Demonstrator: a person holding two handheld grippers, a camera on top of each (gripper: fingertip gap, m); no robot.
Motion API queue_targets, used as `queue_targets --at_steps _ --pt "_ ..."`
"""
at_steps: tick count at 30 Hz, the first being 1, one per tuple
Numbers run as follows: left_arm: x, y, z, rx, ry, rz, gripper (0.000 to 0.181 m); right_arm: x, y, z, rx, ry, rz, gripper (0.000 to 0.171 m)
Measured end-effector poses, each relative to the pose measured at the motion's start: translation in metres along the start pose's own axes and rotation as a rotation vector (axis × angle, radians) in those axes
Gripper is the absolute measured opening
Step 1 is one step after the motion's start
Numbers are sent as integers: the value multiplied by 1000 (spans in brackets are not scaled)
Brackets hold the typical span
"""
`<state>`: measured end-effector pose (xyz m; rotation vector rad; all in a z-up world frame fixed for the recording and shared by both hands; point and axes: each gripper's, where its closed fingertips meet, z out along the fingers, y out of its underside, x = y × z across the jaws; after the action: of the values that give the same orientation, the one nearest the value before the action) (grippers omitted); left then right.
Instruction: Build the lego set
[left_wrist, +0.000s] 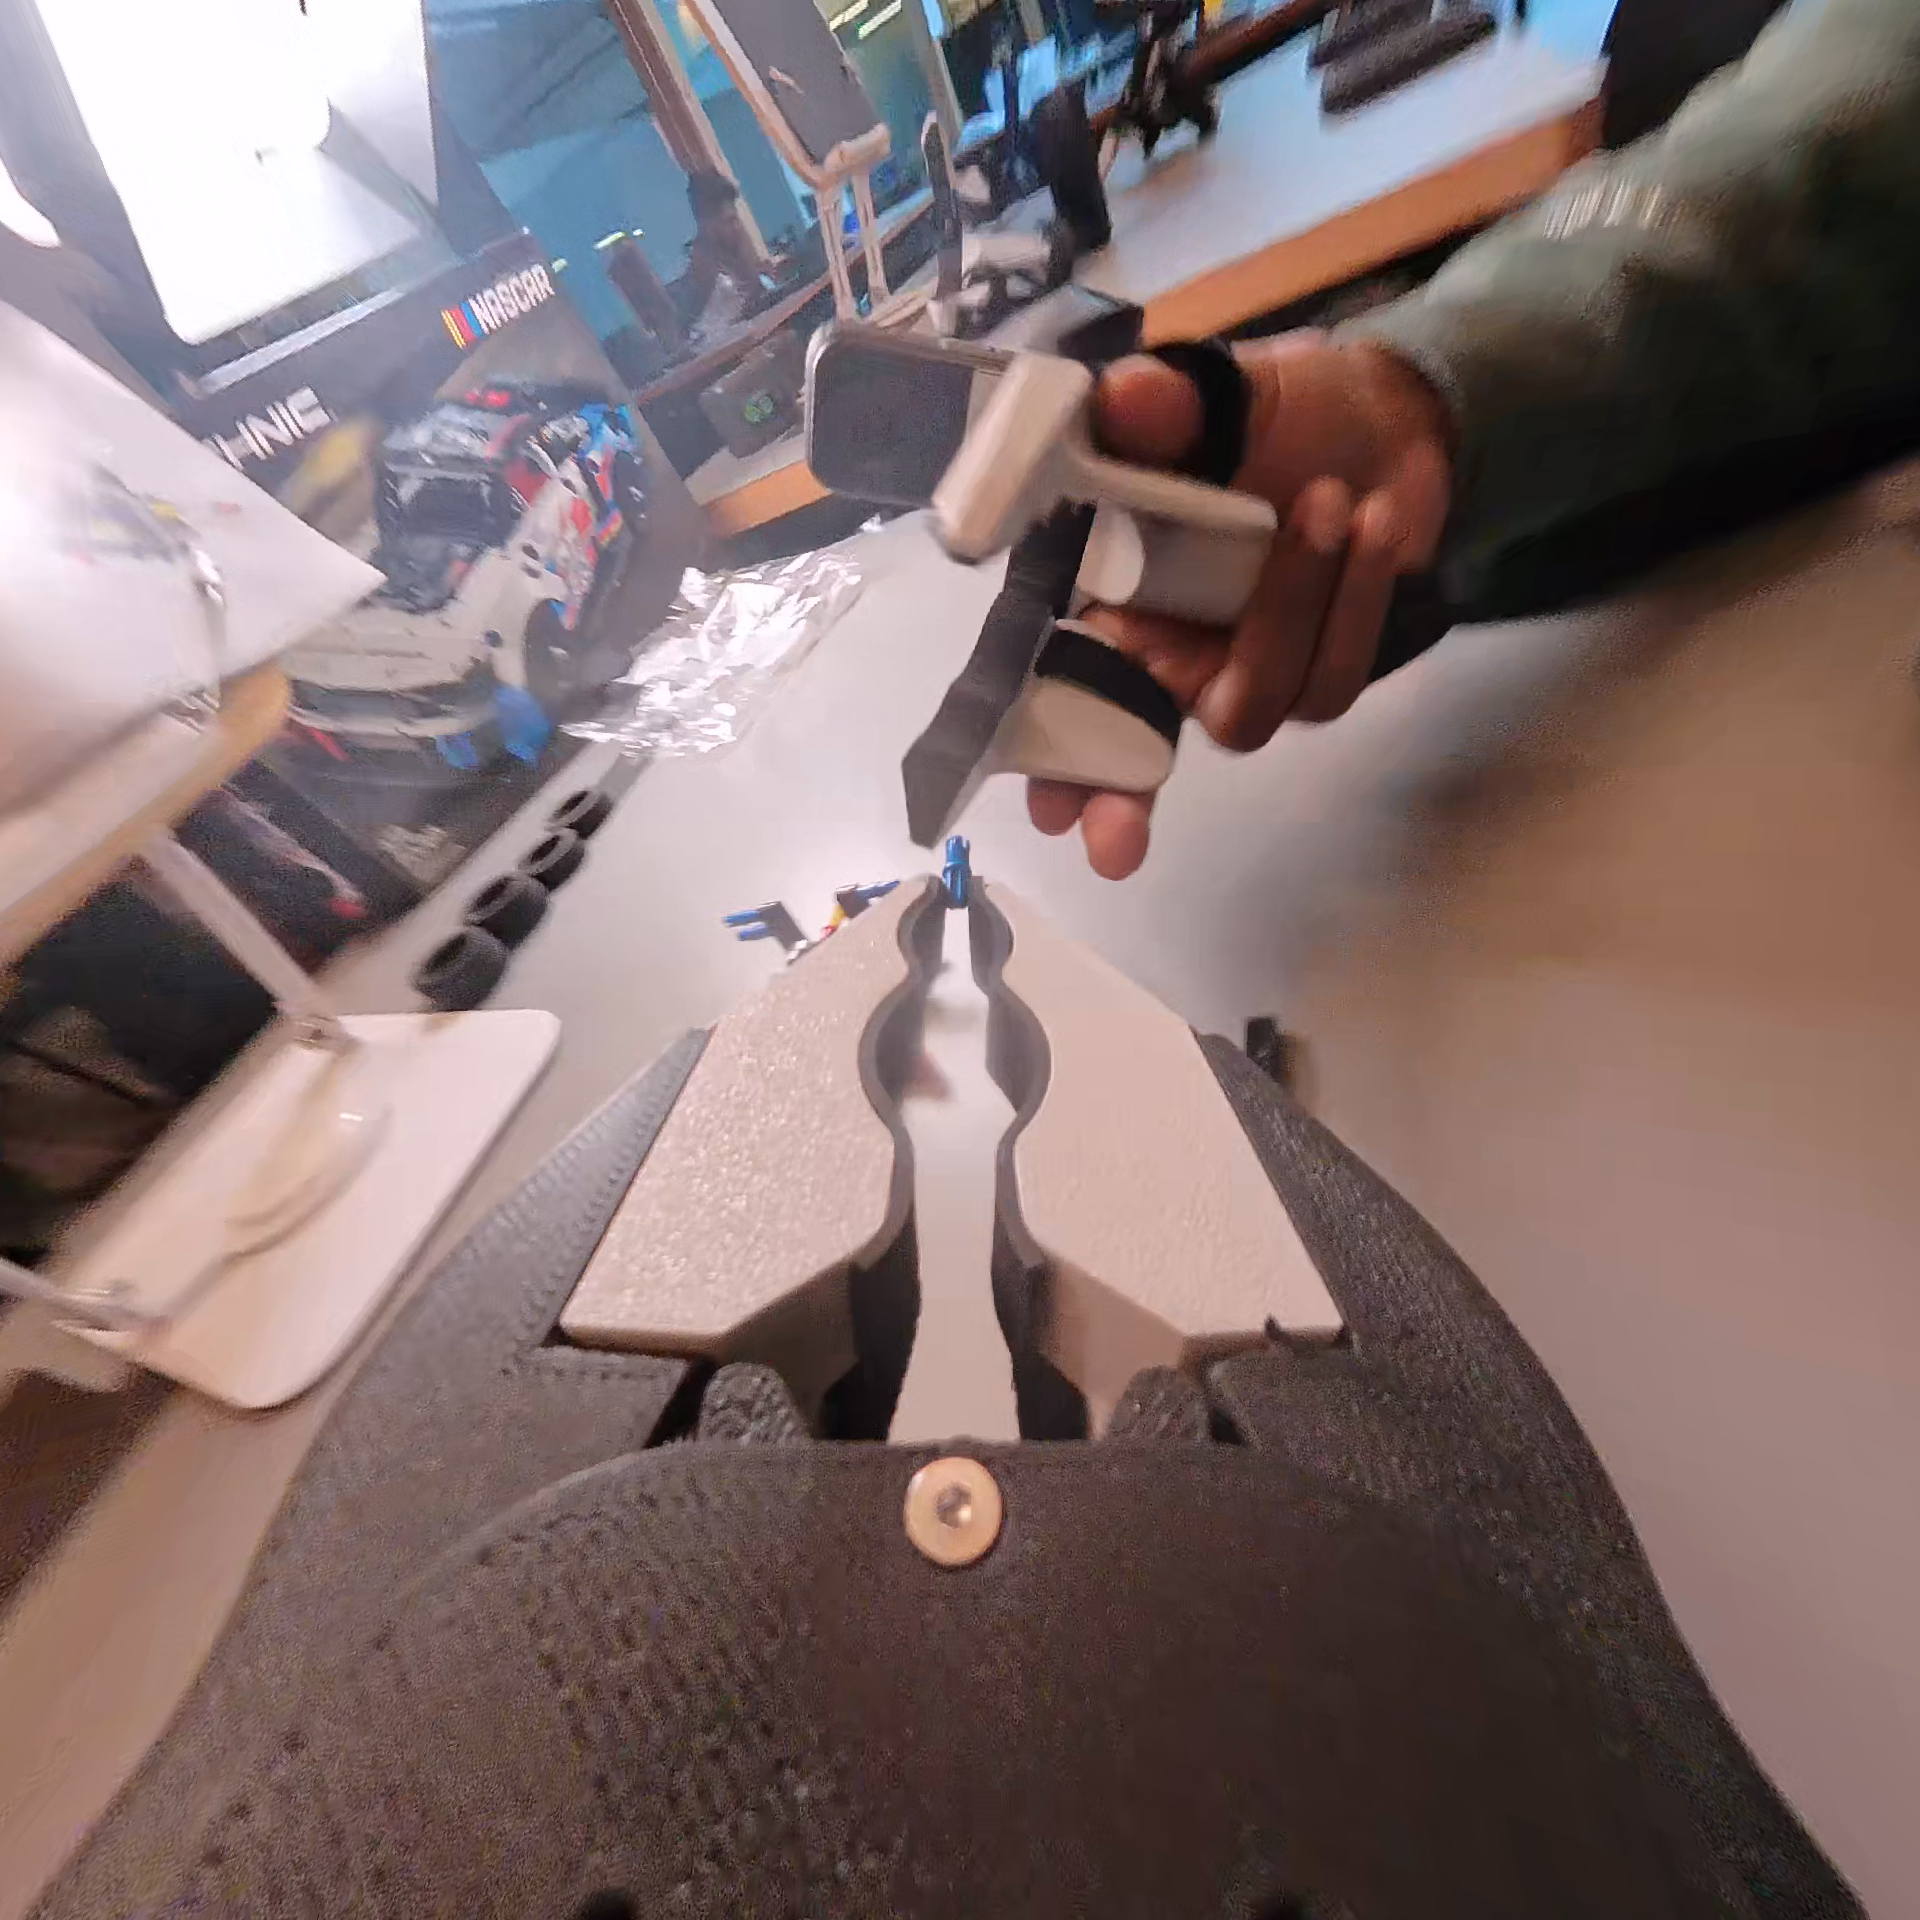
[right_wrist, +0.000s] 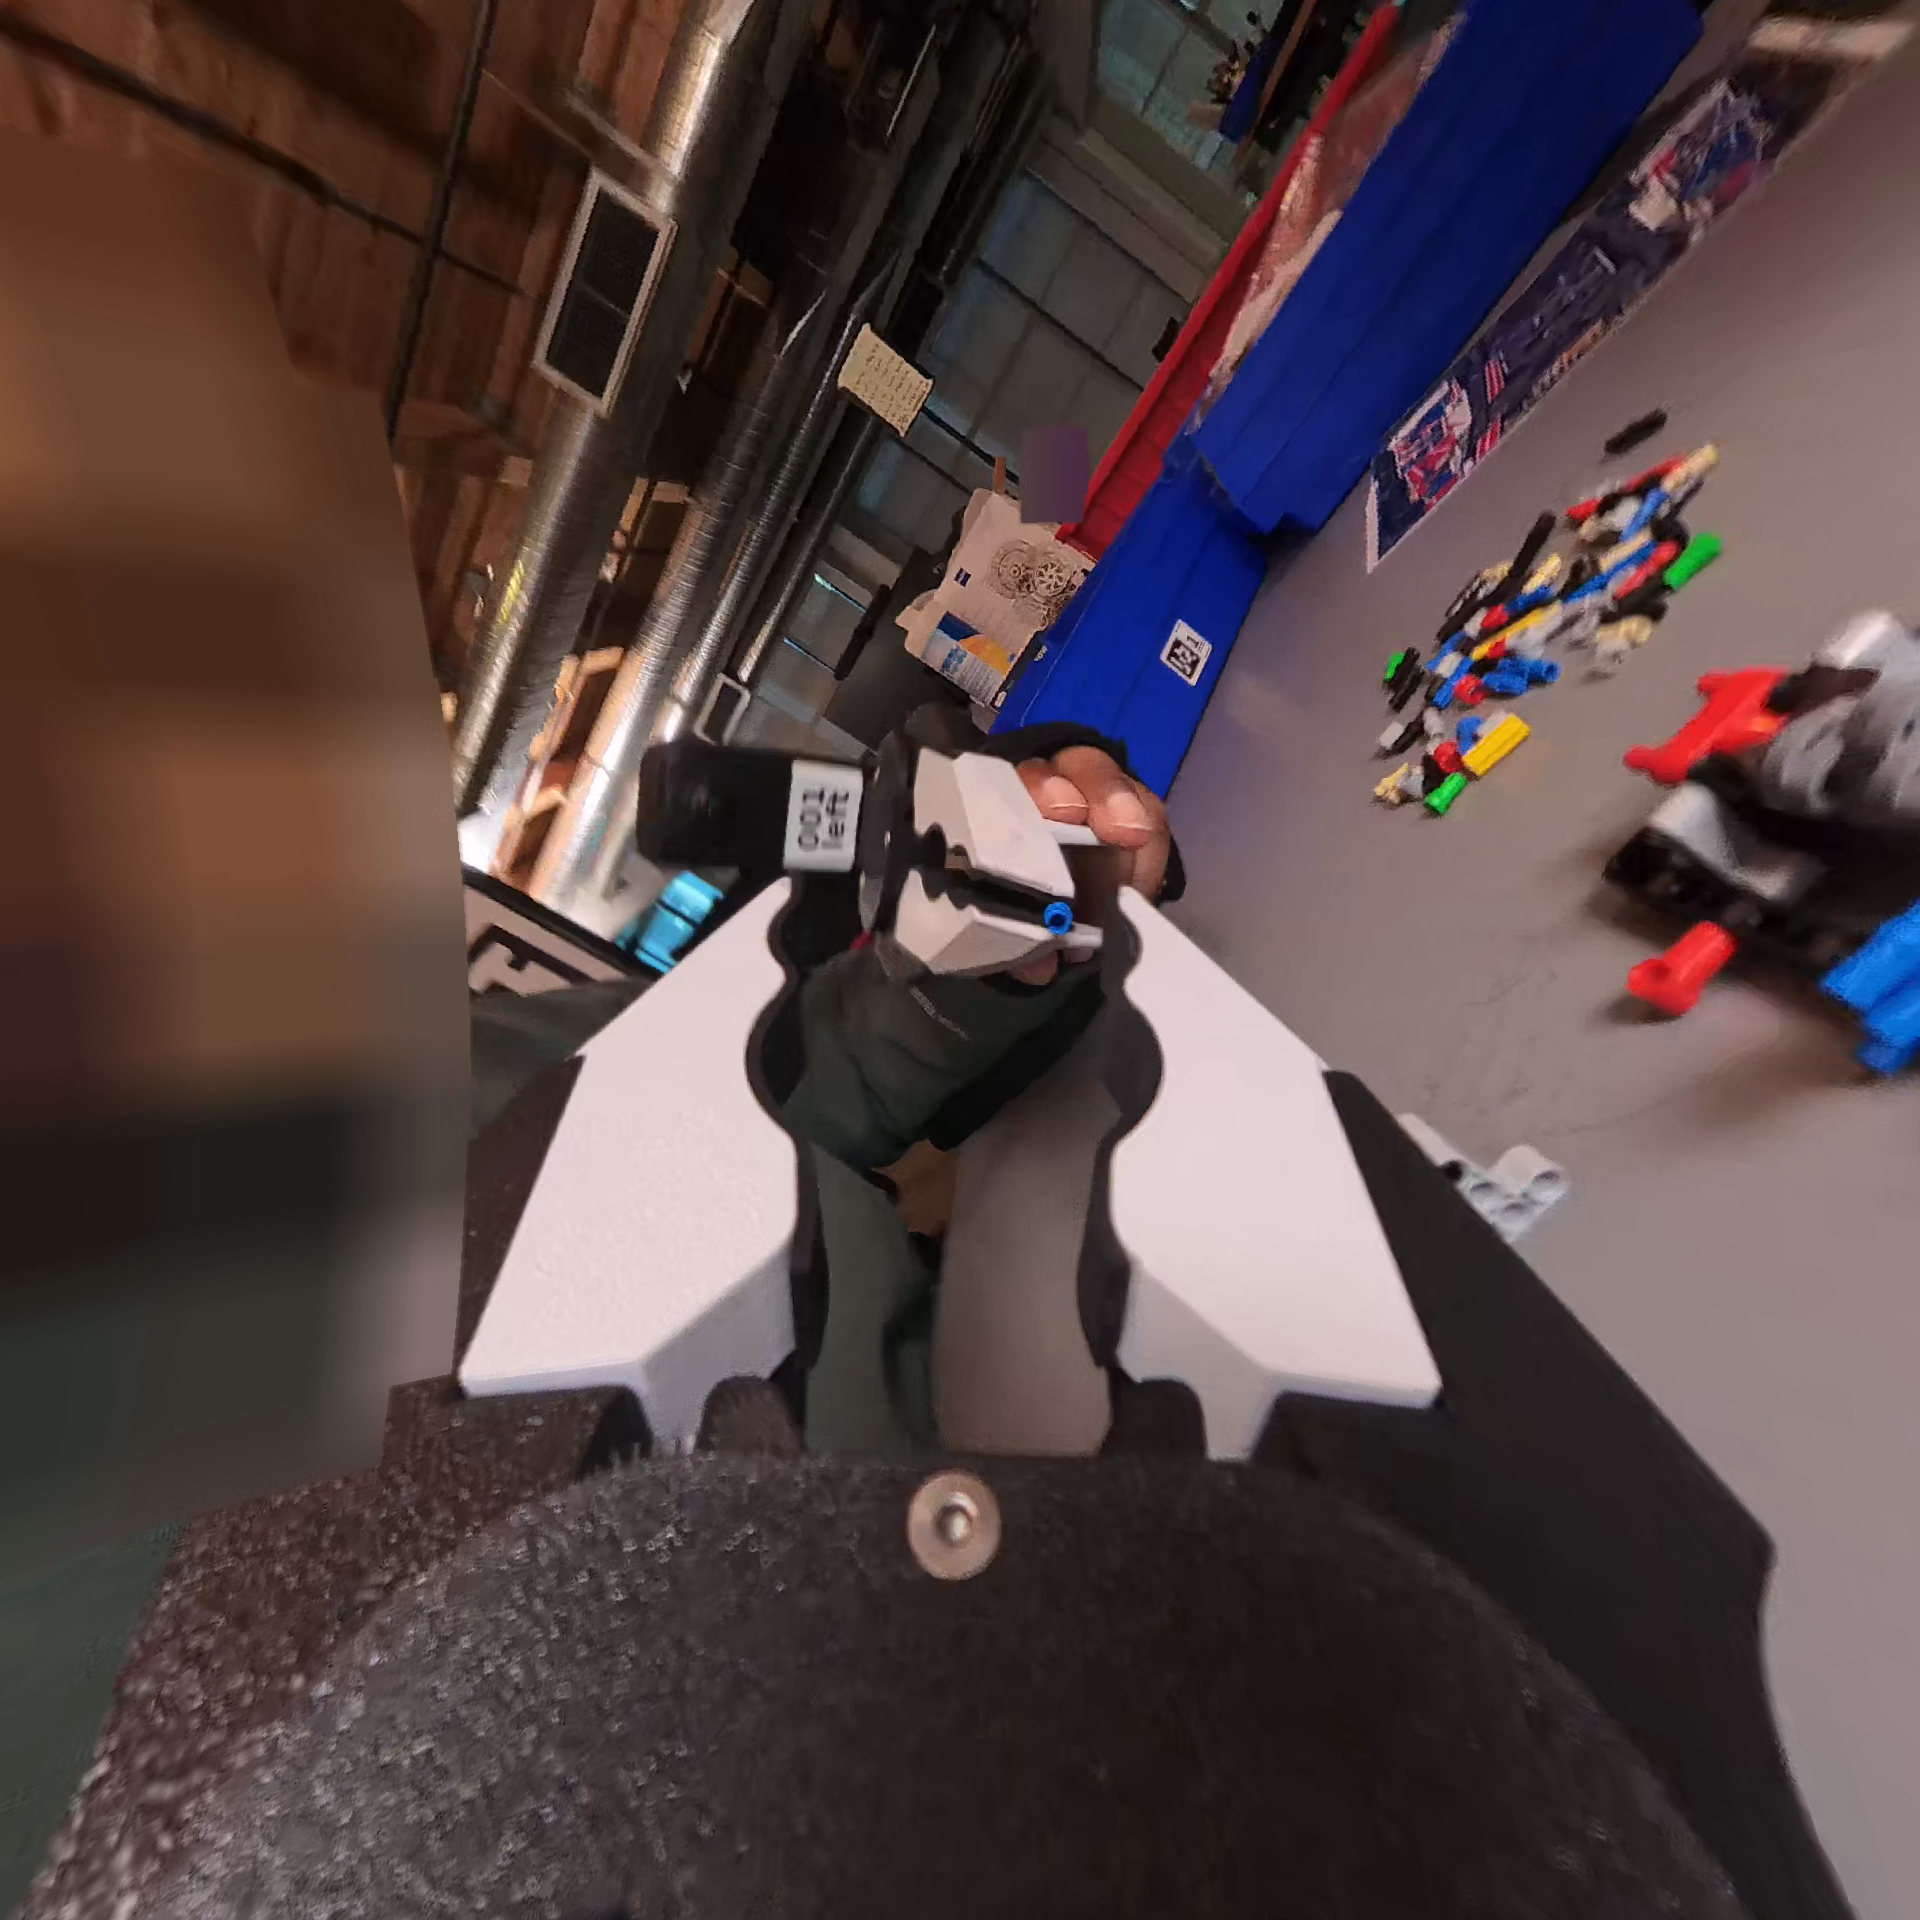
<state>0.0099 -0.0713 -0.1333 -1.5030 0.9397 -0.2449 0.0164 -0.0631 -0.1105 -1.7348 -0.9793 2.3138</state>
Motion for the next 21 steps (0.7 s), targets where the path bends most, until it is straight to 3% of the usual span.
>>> queue_targets --at_steps 3,5,7,16,21 --pt "2 -16 -5 95 95 -208 2 -3 7 -8 -108 63 -450 35" --pt "4 -23 -8 137 135 -278 2 -8 12 -12 -146 93 -761 0" --pt "7 -25 -9 148 162 -296 2 -23 15 -12 -116 59 -956 0" --pt "18 -30 -8 160 208 -288 2 -52 29 -8 -140 -47 -1039 0" --pt "19 -35 -9 187 261 -376 2 -32 20 -13 -196 133 -1178 0"
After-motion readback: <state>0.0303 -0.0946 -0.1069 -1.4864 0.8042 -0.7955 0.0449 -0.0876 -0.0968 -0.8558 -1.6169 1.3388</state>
